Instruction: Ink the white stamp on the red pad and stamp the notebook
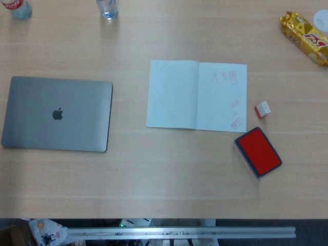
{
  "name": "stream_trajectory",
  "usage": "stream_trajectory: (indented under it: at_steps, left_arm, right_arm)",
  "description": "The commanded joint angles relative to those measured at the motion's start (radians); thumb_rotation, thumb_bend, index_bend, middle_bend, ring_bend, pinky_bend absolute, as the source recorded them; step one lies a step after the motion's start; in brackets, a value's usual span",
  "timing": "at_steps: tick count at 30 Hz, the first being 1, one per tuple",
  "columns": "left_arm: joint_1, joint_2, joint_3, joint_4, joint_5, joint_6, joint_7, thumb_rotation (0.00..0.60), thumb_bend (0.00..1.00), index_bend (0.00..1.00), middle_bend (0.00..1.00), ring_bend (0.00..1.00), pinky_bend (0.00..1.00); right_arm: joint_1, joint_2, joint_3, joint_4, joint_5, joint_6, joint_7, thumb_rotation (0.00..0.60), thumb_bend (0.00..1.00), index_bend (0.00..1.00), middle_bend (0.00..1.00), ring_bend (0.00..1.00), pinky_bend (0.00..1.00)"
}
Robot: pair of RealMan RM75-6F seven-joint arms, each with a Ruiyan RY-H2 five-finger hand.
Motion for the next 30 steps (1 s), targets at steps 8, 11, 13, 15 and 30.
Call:
stream_trajectory:
  at_steps: [8,11,13,15,30]
  left_arm:
    - [0.001,0.004,0.002,-0.008,0.009,0.006,0.004,0.6,0.32,0.0,0.0,0.0,0.0]
    - [0.0,0.007,0.004,-0.009,0.008,0.0,0.003,0.6,0.32,0.0,0.0,0.0,0.0]
    - [-0.001,0.008,0.005,-0.009,0.008,-0.002,0.003,0.6,0.32,0.0,0.0,0.0,0.0]
    - [-0.002,0.009,0.005,-0.01,0.009,-0.004,0.003,0.6,0.32,0.0,0.0,0.0,0.0]
    - [-0.006,0.02,0.008,-0.015,0.009,-0.015,-0.011,0.6,0.32,0.0,0.0,0.0,0.0]
  right_arm:
    - [0.014,0.006,0.0,-0.008,-0.008,-0.014,-0.007,0.6,0.05,0.0,0.07,0.0,0.04]
    - [0.023,0.015,0.002,-0.018,-0.018,-0.02,-0.017,0.6,0.05,0.0,0.09,0.0,0.04]
    - [0.032,0.02,0.002,-0.027,-0.022,-0.031,-0.027,0.6,0.05,0.0,0.11,0.0,0.04]
    - [0.047,0.026,0.004,-0.041,-0.025,-0.05,-0.039,0.6,0.05,0.0,0.12,0.0,0.04]
    - [0.242,-0.059,0.054,-0.078,0.083,-0.28,-0.21,0.6,0.05,0.06,0.12,0.0,0.04]
